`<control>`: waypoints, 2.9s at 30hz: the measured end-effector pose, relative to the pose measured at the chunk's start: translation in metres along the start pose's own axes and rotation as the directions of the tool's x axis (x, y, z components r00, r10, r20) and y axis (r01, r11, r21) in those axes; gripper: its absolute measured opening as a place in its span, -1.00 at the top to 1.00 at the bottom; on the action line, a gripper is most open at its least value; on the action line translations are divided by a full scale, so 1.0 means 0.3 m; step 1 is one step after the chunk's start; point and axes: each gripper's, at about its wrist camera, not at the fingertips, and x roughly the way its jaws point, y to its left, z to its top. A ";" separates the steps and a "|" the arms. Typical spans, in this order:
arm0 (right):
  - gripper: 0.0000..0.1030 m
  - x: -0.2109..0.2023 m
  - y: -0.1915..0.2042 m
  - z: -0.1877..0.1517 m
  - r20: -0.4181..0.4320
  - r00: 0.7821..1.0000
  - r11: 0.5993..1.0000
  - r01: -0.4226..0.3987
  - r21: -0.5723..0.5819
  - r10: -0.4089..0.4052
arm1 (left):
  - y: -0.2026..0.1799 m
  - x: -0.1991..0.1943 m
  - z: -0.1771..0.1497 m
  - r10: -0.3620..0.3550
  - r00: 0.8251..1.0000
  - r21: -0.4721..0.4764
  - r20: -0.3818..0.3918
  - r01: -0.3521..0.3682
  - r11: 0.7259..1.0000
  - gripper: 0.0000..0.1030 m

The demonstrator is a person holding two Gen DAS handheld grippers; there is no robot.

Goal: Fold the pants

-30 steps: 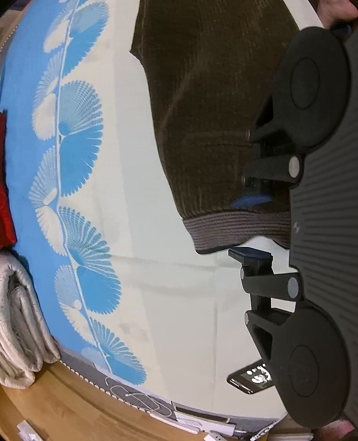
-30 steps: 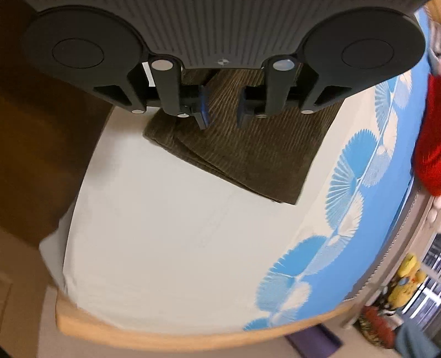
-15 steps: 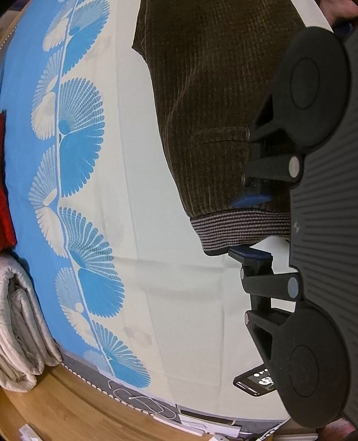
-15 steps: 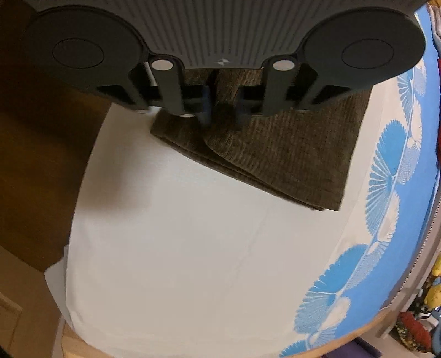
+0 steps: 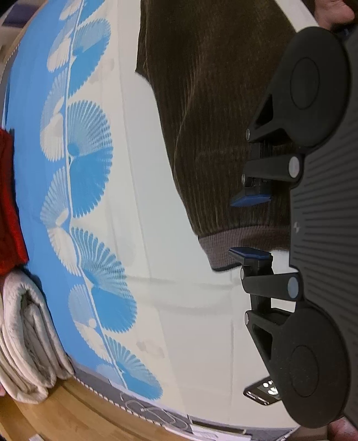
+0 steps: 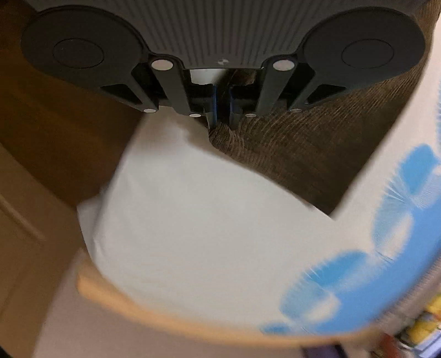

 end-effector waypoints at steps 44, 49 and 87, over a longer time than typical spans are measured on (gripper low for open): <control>0.47 -0.173 1.542 -0.949 -0.574 0.638 0.065 -0.696 -0.715 0.513 | 0.068 0.114 0.025 -0.126 0.986 -0.129 -0.105 0.112 0.985 0.32; 0.46 -0.061 1.605 -0.985 -0.687 0.579 0.201 -0.808 -0.553 0.439 | 0.062 0.118 0.020 -0.122 0.986 -0.110 -0.111 0.110 0.988 0.31; -0.05 -0.086 1.492 -0.958 -0.467 0.804 -0.058 -0.481 -0.875 0.367 | 0.105 0.150 0.023 -0.057 0.984 -0.145 -0.168 0.032 0.989 -0.23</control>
